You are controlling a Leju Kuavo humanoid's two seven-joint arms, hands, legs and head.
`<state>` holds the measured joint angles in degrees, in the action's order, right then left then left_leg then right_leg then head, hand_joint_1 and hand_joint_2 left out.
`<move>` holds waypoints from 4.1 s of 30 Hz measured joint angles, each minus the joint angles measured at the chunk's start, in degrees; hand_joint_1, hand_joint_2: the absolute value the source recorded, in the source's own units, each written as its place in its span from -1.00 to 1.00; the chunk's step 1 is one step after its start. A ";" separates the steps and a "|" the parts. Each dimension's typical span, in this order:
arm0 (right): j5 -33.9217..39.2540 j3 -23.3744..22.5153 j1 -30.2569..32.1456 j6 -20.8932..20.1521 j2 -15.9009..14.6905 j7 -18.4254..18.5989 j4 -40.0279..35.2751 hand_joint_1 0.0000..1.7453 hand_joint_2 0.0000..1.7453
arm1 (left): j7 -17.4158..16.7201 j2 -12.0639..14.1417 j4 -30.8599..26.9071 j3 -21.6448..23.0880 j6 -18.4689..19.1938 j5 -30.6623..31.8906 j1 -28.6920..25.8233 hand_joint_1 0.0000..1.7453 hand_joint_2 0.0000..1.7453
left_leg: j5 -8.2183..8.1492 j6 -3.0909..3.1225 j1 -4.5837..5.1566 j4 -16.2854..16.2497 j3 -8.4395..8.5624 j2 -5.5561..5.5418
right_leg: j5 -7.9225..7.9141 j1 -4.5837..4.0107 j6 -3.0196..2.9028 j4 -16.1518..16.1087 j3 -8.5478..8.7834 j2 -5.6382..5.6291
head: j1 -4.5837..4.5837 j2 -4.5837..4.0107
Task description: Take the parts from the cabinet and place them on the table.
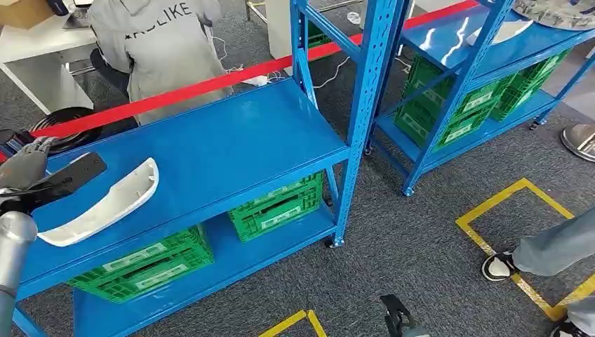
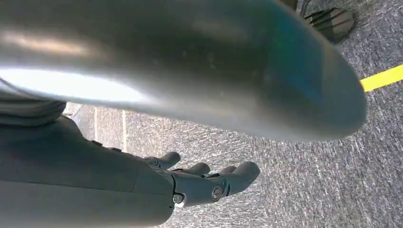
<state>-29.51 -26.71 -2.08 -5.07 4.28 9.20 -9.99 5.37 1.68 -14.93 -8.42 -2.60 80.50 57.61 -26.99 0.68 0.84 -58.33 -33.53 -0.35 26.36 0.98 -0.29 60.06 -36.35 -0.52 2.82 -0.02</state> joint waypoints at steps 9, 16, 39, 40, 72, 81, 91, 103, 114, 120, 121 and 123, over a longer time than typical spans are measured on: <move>-0.24 -0.02 -0.02 0.18 0.00 -0.09 0.00 -1.00 -1.00 | 6.80 -0.02 0.37 0.31 4.75 -5.77 -5.86 -1.00 -1.00 | 0.04 -1.53 -0.03 0.44 0.37 0.01 | 0.19 -0.03 -0.29 0.01 0.22 0.04 | 0.06 0.00; 0.61 -0.63 0.04 0.39 0.00 0.42 0.00 -1.00 -1.00 | 14.69 -0.50 -0.07 0.28 4.61 -9.79 -9.95 -1.00 -1.00 | 0.00 -1.48 0.01 0.39 0.38 0.01 | 0.16 0.18 -0.22 -0.17 0.38 0.08 | 0.06 0.00; 0.68 -2.47 0.14 1.18 0.02 0.15 0.00 -1.00 -1.00 | 13.55 -4.77 -2.40 7.63 -7.55 -12.98 -17.02 -1.00 1.00 | -0.22 -1.14 0.05 0.18 0.36 -0.01 | 0.16 0.20 0.05 -0.39 0.60 0.13 | 0.06 0.00; 0.52 -2.47 0.13 1.18 0.00 0.15 0.00 -1.00 -1.00 | 12.74 -4.90 -2.40 8.51 -8.96 -12.57 -17.02 -1.00 1.00 | -0.22 -1.14 0.05 0.18 0.36 -0.03 | 0.16 0.20 0.06 -0.39 0.61 0.15 | 0.06 0.00; -1.58 -2.89 0.04 1.07 0.02 -0.11 0.00 -1.00 -1.00 | 1.97 -7.19 -2.47 25.53 -24.94 -10.53 -16.20 -1.00 1.00 | -0.25 -1.09 0.06 0.14 0.36 -0.02 | 0.18 0.21 0.09 -0.41 0.63 0.16 | 0.06 0.02; -1.92 -2.89 0.04 1.01 0.02 -0.13 0.00 -1.00 -1.00 | -1.24 -7.91 -2.32 28.63 -25.70 -8.57 -15.46 -1.00 1.00 | -0.25 -1.09 0.06 0.14 0.37 -0.02 | 0.18 0.21 0.10 -0.41 0.64 0.15 | 0.06 0.00; -2.45 -2.89 0.04 0.48 0.02 -0.11 0.00 -1.00 -1.00 | -5.38 -7.96 -1.88 29.79 -24.85 -6.62 -14.98 -1.00 1.00 | -0.26 -1.08 0.06 0.14 0.36 -0.02 | 0.18 0.21 0.10 -0.41 0.64 0.16 | 0.06 0.02; -4.79 -2.89 0.01 -1.92 -0.18 0.06 0.00 -1.00 -1.00 | -22.84 -1.93 0.61 33.97 -12.08 -3.10 -13.32 -1.00 1.00 | -0.36 -1.12 0.05 0.20 0.50 0.00 | 0.26 0.20 0.08 -0.41 0.84 0.09 | 0.06 0.00; -5.36 -2.89 -0.20 -2.01 -0.50 -0.89 0.00 -1.00 -1.00 | -25.00 3.26 1.75 33.94 -9.40 -4.24 -15.39 -0.12 1.00 | -0.67 -1.03 0.07 0.28 1.40 -0.08 | 0.70 0.22 0.23 -0.41 1.84 0.24 | 0.04 0.00; -5.47 -2.89 -0.28 -2.01 -0.52 -0.41 0.00 -1.00 -1.00 | -24.54 4.31 1.79 33.62 -9.88 -4.33 -15.50 -1.00 1.00 | -0.70 -1.05 0.09 0.28 1.55 -0.09 | 0.71 0.25 0.23 -0.41 2.00 0.28 | 0.06 0.00; -5.47 -2.89 -0.28 -2.01 -0.52 -0.46 0.00 -1.00 -1.00 | -24.35 4.37 1.79 33.55 -10.14 -4.59 -15.50 -1.00 1.00 | -0.70 -1.06 0.09 0.28 1.56 -0.08 | 0.71 0.25 0.23 -0.41 2.01 0.27 | 0.06 0.00; -5.47 -2.89 -0.28 -2.01 -0.52 -0.48 0.00 -1.00 -1.00 | -23.93 4.41 1.79 33.16 -10.92 -5.44 -15.51 -1.00 1.00 | -0.71 -1.06 0.09 0.28 1.58 -0.08 | 0.71 0.25 0.23 -0.41 2.01 0.25 | 0.06 0.00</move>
<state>-34.97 -29.59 -2.36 -7.08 3.76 8.72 -9.99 -18.56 6.10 -13.14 24.74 -13.53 75.06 42.10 -27.70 -0.39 0.94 -58.05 -31.95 -0.43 27.08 1.23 -0.06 59.66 -34.33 -0.27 2.88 -0.02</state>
